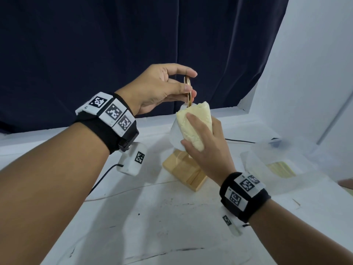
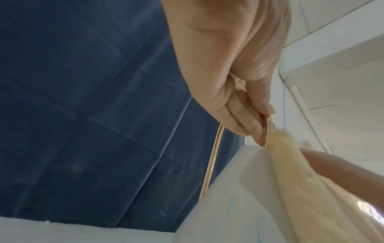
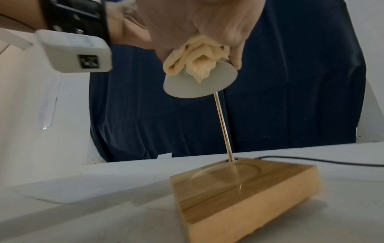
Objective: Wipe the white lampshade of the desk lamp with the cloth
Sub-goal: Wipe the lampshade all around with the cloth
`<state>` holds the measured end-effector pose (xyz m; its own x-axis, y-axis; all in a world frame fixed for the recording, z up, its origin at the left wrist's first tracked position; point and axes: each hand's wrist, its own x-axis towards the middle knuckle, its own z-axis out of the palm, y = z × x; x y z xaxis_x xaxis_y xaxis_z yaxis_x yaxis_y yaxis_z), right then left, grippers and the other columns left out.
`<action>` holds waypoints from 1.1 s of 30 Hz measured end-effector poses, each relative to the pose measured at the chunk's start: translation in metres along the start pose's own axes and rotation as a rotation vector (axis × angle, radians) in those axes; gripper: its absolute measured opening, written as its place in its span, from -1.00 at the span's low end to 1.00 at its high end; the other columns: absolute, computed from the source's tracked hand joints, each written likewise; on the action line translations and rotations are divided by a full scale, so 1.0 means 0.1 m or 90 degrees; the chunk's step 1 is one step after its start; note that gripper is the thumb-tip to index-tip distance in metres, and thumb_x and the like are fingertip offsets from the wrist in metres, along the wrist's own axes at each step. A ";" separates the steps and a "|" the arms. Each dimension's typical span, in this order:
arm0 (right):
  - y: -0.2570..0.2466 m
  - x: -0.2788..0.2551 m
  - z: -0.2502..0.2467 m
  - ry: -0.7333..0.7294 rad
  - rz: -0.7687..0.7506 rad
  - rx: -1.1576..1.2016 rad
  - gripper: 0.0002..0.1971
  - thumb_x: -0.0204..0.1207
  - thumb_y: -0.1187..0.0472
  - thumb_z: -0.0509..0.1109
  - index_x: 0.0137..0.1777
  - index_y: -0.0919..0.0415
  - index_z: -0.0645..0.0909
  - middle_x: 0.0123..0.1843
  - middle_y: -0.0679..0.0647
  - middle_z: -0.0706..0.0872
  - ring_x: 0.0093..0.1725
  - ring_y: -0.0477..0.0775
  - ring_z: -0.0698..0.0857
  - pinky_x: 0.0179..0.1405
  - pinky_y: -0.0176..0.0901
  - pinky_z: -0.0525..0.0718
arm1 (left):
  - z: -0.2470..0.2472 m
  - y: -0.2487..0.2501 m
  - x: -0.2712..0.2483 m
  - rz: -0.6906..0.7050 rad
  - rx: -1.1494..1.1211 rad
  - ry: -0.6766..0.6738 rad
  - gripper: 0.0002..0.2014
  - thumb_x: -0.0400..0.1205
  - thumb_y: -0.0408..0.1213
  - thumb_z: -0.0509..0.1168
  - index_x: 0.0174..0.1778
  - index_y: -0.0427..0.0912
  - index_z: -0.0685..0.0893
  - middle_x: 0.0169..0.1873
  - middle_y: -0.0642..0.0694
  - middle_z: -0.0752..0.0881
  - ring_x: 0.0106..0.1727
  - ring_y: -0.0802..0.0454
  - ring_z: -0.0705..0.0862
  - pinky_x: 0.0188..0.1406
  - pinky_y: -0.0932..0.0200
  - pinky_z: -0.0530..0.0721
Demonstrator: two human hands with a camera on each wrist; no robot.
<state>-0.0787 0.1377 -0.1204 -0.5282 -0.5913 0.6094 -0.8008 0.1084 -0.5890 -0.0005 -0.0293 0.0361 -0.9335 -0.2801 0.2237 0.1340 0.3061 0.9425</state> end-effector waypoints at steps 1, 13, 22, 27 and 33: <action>0.01 0.05 -0.01 -0.001 -0.003 0.009 -0.35 0.64 0.01 0.50 0.65 -0.38 0.34 0.61 -0.06 0.29 0.37 -0.26 0.38 0.38 -0.12 0.55 | -0.02 0.02 -0.01 0.005 0.007 0.010 -0.65 0.71 -0.53 0.43 0.43 -0.26 0.72 -0.03 -0.40 0.90 0.03 -0.15 0.94 0.12 0.10 0.86; 0.21 0.24 -0.12 -0.085 0.015 0.017 -0.31 0.67 -0.11 0.45 0.69 -0.49 0.20 0.52 -0.12 0.43 0.35 -0.24 0.42 0.29 -0.46 0.35 | 0.19 -0.02 0.15 -0.059 0.077 0.176 -0.66 0.69 -0.52 0.49 0.37 -0.21 0.77 -0.03 -0.28 0.89 -0.24 0.09 0.93 -0.10 0.24 0.86; 0.34 0.06 -0.13 0.025 0.001 -0.012 -0.38 0.68 -0.13 0.43 0.70 -0.36 0.32 0.51 -0.06 0.24 0.48 -0.21 0.32 0.50 -0.39 0.29 | 0.25 -0.03 0.35 -0.055 0.135 0.104 -0.67 0.73 -0.50 0.44 0.40 -0.21 0.77 -0.02 -0.19 0.83 -0.18 0.11 0.92 -0.07 0.25 0.87; 0.25 -0.04 0.05 0.078 -0.074 -0.122 -0.51 0.79 0.05 0.30 0.70 -0.05 0.44 0.46 0.19 0.37 0.39 0.22 0.43 0.42 -0.07 0.43 | 0.02 -0.06 0.28 -0.050 0.120 -0.031 -0.55 0.74 -0.51 0.43 0.56 -0.20 0.67 0.06 -0.31 0.85 0.10 -0.02 0.93 0.16 0.21 0.84; 0.13 0.04 0.06 0.187 -0.157 -0.149 -0.64 0.68 0.19 0.49 0.45 0.19 0.73 0.27 0.28 0.57 0.16 0.29 0.61 0.15 0.05 0.65 | -0.05 -0.16 0.24 -0.007 0.121 -0.080 -0.59 0.76 -0.53 0.39 0.53 -0.20 0.68 0.00 -0.37 0.89 0.09 -0.01 0.93 0.16 0.28 0.81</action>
<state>-0.0896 0.1325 -0.1290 -0.3438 -0.3739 0.8614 -0.9374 0.1901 -0.2917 -0.0230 -0.0455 0.0271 -0.9704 -0.1722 0.1695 0.0696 0.4726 0.8785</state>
